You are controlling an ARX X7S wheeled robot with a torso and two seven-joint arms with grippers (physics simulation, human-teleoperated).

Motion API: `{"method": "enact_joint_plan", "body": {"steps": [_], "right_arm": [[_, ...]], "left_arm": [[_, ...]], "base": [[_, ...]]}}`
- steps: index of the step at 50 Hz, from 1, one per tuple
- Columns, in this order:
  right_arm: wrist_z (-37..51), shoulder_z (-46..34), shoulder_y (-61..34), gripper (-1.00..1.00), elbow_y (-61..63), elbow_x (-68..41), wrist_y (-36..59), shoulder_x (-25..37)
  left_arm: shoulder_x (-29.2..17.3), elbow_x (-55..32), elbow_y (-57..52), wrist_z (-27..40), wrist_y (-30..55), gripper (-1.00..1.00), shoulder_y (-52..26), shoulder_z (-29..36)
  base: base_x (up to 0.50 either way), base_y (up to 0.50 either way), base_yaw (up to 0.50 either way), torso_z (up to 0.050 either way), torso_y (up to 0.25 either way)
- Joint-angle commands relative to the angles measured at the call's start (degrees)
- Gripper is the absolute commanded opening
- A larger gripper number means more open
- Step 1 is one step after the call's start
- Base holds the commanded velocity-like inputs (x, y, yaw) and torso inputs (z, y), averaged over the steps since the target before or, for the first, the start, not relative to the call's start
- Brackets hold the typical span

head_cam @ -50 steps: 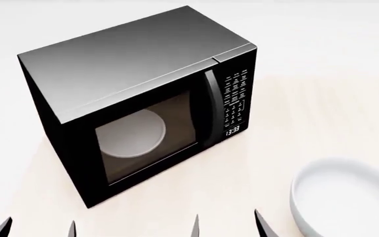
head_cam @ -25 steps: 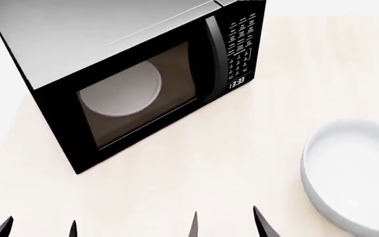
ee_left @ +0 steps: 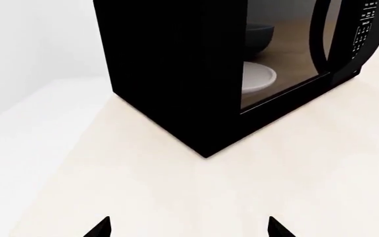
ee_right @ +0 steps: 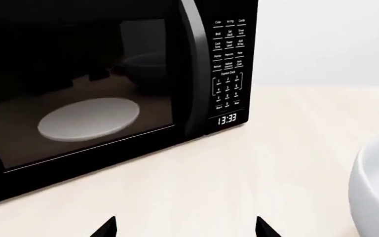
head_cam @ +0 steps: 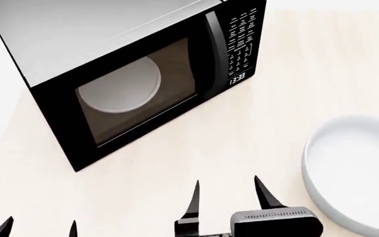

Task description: Open the microwave.

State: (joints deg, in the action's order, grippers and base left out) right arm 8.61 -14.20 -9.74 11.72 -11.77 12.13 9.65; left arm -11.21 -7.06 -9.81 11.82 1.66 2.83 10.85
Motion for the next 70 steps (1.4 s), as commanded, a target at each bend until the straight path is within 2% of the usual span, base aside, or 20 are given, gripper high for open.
{"method": "enact_joint_plan", "body": {"steps": [1, 35, 70], "right_arm": [[-0.37, -0.1, -5.99, 1.0, -2.72, -1.23, 3.25, -0.09], [-0.7, -2.96, -24.09, 1.0, -12.29, 0.38, 11.66, 0.45], [-1.14, -6.0, -37.33, 1.0, -30.25, 2.72, 8.85, -1.85]], "left_arm": [[-0.36, -0.5, -0.15, 0.24, 0.0, 1.0, -0.1, 0.33], [-1.37, -1.54, -0.12, 1.24, -0.21, 1.0, -0.26, 1.49], [-2.28, -2.65, -0.2, 2.16, -0.27, 1.0, -0.49, 2.33]], "base": [[0.0, 0.0, 0.0, 0.0, 0.0], [0.0, 0.0, 0.0, 0.0, 0.0], [0.0, 0.0, 0.0, 0.0, 0.0]]}}
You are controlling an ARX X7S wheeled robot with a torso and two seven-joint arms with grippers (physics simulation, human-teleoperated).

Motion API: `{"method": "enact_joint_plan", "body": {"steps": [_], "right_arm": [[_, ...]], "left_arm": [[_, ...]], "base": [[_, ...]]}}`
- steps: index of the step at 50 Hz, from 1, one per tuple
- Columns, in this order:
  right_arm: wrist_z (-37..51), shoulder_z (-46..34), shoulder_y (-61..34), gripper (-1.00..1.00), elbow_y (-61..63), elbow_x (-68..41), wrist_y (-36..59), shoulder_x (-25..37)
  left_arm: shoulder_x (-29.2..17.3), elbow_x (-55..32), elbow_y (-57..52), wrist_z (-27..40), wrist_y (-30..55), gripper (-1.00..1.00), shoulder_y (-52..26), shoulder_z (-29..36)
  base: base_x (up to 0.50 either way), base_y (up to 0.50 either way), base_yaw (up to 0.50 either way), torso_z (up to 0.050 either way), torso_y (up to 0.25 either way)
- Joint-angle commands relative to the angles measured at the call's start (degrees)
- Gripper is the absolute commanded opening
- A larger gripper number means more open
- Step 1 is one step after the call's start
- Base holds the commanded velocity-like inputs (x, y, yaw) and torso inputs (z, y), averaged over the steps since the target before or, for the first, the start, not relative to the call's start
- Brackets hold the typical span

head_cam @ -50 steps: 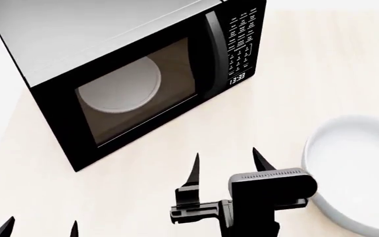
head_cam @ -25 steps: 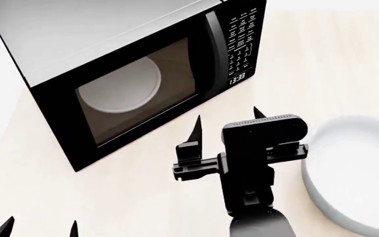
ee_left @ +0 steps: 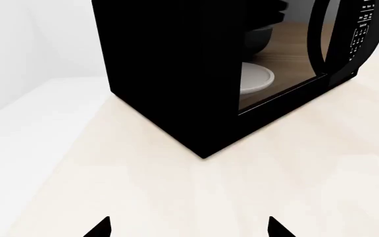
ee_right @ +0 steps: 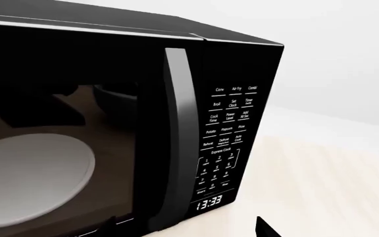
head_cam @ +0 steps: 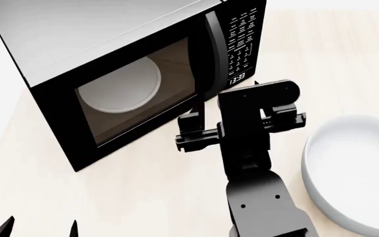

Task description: Open the microwave.

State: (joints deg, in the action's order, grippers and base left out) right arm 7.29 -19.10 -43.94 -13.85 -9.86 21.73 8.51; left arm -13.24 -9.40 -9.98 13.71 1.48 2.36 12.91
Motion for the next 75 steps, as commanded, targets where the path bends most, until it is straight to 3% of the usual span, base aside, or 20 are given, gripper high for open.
{"method": "enact_joint_plan", "body": {"steps": [1, 75], "right_arm": [[0.19, -1.16, -3.33, 1.0, -4.88, 0.81, -0.76, -0.77], [0.3, -7.18, -20.67, 1.0, -43.47, 0.8, -18.43, -7.13]], "left_arm": [[-0.28, -0.32, -0.02, 0.29, -0.08, 1.0, -0.03, 0.3], [-1.83, -2.08, 0.25, 1.7, -0.55, 1.0, -0.48, 1.9]], "base": [[0.0, 0.0, 0.0, 0.0, 0.0], [0.0, 0.0, 0.0, 0.0, 0.0]]}}
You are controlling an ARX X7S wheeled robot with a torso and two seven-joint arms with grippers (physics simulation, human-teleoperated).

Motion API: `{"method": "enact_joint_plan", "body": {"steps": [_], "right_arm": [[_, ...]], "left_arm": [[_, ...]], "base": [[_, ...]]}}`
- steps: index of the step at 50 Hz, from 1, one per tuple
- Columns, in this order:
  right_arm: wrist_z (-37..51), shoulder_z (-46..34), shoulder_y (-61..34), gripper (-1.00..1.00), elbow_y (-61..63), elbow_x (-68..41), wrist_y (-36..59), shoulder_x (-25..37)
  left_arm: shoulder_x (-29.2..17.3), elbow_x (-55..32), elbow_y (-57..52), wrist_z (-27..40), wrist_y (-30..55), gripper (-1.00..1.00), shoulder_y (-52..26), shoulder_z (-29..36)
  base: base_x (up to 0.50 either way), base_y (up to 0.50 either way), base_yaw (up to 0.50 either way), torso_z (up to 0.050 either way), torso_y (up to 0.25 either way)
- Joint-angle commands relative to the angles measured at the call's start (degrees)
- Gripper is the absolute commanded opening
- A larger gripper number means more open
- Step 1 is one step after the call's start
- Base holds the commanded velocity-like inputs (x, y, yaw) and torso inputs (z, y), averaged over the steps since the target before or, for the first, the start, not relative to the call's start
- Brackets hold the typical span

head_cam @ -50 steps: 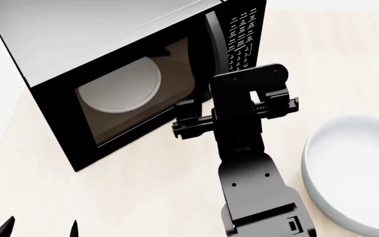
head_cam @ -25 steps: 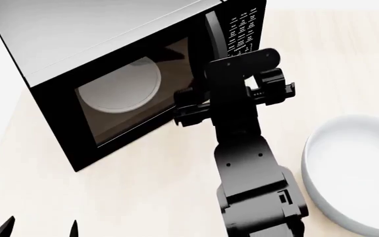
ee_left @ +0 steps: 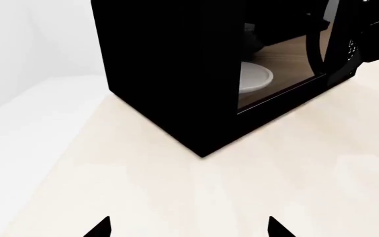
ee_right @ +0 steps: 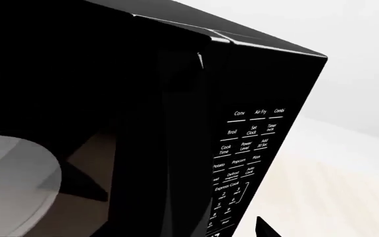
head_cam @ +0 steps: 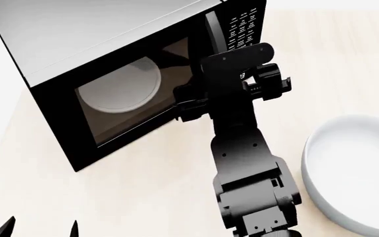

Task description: Open the microwave.

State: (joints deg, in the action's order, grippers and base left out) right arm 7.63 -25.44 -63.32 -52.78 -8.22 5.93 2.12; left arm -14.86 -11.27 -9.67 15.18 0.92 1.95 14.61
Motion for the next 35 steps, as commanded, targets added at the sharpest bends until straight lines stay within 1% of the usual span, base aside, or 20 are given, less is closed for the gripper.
{"method": "enact_joint_plan", "body": {"steps": [1, 2, 10, 21, 26, 31, 35], "right_arm": [[-0.01, -1.03, -1.32, 1.0, -4.92, -0.84, -2.95, -0.81], [-0.26, -1.09, -1.3, -1.0, -4.98, -1.1, -3.15, -0.83], [-0.09, -1.56, -0.1, -1.0, -2.78, -2.26, -2.72, -0.06], [0.27, -1.41, 4.91, -1.0, 8.83, -4.34, 1.66, 3.24], [0.11, -1.37, 6.03, -1.0, 9.91, -4.81, 1.24, 3.83], [0.26, -1.46, 8.71, -1.0, 15.81, -5.72, 3.41, 5.17], [0.18, -1.44, 9.74, -1.0, 17.85, -6.26, 3.65, 5.6]], "left_arm": [[-0.22, -0.23, -0.05, 0.25, 0.01, 1.0, -0.08, 0.22], [-0.26, -0.23, -0.1, 0.27, -0.01, 1.0, -0.05, 0.25], [-0.41, -0.34, -0.12, 0.46, -0.04, 1.0, -0.12, 0.39], [-0.64, -0.72, -0.15, 0.66, -0.12, 1.0, -0.18, 0.41], [-0.69, -0.72, -0.05, 0.76, -0.15, 1.0, -0.21, 0.57], [-0.79, -0.73, -0.17, 0.9, -0.14, 1.0, -0.12, 0.72], [-0.97, -0.8, -0.47, 1.04, -0.08, 1.0, 0.0, 0.71]], "base": [[0.0, 0.0, 0.0, 0.0, 0.0], [0.0, 0.0, 0.0, 0.0, 0.0], [0.0, 0.0, 0.0, 0.0, 0.0], [0.0, 0.0, 0.0, 0.0, 0.0], [0.0, 0.0, 0.0, 0.0, 0.0], [0.0, 0.0, 0.0, 0.0, 0.0], [0.0, 0.0, 0.0, 0.0, 0.0]]}}
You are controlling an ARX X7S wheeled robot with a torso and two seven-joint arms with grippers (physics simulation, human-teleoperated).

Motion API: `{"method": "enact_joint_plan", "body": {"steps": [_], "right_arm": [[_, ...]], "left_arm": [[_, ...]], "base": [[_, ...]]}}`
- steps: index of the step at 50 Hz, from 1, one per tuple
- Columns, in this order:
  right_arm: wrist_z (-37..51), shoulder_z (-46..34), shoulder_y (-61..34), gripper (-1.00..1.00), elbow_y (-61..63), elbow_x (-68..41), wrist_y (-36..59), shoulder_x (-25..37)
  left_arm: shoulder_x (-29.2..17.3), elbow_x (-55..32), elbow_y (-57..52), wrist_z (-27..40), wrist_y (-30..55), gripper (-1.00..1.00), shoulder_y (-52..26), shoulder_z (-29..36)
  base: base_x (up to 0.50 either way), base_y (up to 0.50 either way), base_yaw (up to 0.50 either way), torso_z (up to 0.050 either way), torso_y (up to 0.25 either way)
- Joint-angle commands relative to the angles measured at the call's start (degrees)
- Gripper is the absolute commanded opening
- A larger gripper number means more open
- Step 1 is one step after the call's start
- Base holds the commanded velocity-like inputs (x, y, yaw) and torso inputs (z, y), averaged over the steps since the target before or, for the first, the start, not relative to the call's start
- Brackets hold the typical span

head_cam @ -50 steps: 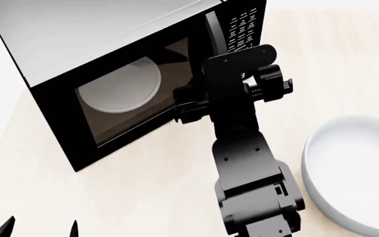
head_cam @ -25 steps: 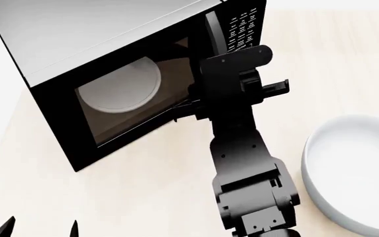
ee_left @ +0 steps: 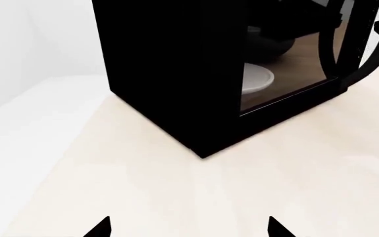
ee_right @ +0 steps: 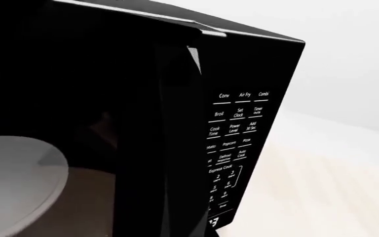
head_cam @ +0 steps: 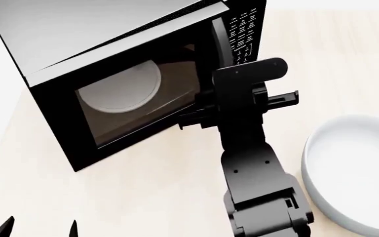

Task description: Open the microwave.

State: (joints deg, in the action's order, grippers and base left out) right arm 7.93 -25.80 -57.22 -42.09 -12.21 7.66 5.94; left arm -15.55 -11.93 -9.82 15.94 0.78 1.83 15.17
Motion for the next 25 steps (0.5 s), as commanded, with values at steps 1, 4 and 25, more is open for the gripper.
{"method": "enact_joint_plan", "body": {"steps": [1, 4, 25], "right_arm": [[-0.16, -1.05, 4.07, -1.0, 7.87, -2.48, 2.01, 1.91], [0.0, -1.07, 5.31, -1.0, 9.91, -3.01, 2.88, 2.26], [3.65, -2.23, 15.19, -1.0, 31.97, -5.37, 10.9, 6.7]], "left_arm": [[-0.34, -0.21, -0.45, 0.31, 0.07, 1.0, 0.18, 0.12], [-0.35, -0.22, -0.27, 0.36, -0.06, 1.0, 0.11, 0.17], [-0.68, -0.44, -0.27, 0.75, -0.1, 1.0, -0.08, 0.6]], "base": [[0.0, 0.0, 0.0, 0.0, 0.0], [0.0, 0.0, 0.0, 0.0, 0.0], [0.0, 0.0, 0.0, 0.0, 0.0]]}}
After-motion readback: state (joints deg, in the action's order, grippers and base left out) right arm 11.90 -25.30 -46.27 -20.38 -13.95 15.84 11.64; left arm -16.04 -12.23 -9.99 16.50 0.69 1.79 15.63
